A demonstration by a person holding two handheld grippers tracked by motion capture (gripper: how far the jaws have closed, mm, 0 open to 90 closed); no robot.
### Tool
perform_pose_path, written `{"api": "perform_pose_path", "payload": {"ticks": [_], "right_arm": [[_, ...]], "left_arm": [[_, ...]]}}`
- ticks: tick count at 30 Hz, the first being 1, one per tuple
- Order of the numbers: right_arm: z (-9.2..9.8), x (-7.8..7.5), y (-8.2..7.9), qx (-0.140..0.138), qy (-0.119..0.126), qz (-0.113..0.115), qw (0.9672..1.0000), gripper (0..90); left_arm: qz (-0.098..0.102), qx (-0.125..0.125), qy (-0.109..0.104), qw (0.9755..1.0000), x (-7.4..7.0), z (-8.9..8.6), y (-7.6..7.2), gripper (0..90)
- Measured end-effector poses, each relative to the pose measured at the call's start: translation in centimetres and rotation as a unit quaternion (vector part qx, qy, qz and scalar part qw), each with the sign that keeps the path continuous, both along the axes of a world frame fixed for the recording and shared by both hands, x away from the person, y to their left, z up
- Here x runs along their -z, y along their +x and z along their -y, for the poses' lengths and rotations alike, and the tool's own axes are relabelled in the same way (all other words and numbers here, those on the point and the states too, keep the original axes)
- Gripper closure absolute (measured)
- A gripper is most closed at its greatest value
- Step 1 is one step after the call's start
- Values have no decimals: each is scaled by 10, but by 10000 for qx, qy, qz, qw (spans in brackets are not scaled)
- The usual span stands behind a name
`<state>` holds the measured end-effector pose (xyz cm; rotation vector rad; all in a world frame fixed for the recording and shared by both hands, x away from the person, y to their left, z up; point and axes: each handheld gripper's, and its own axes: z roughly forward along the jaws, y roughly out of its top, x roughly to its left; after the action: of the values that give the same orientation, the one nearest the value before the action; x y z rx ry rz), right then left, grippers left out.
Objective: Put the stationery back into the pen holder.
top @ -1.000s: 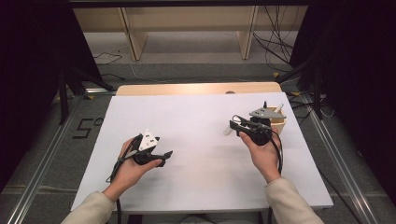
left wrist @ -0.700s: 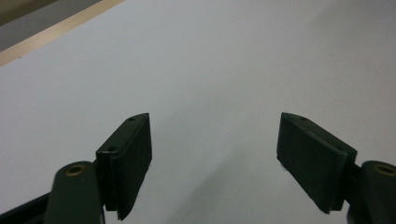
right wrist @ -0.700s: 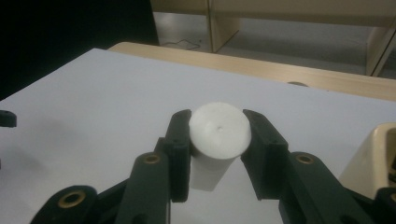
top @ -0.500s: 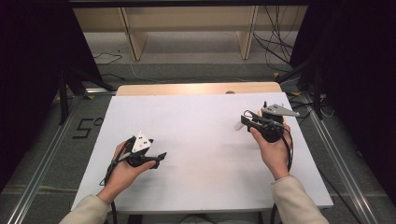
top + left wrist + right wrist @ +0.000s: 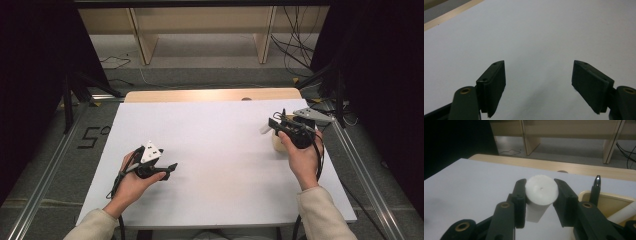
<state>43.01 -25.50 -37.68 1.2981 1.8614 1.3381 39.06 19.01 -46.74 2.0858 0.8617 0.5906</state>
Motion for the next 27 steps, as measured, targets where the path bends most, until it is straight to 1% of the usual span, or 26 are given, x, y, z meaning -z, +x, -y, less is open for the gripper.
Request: {"api": "perform_pose_path", "payload": {"ticks": [11,27], "right_arm": [[9,-4,1,150,80,62,9998,651],[25,-14,0,413,221,241,9986,652]], "left_arm": [[-3,-8,4,10000,1,1,0,276],[9,-13,11,10000,1,1,1,277]]}}
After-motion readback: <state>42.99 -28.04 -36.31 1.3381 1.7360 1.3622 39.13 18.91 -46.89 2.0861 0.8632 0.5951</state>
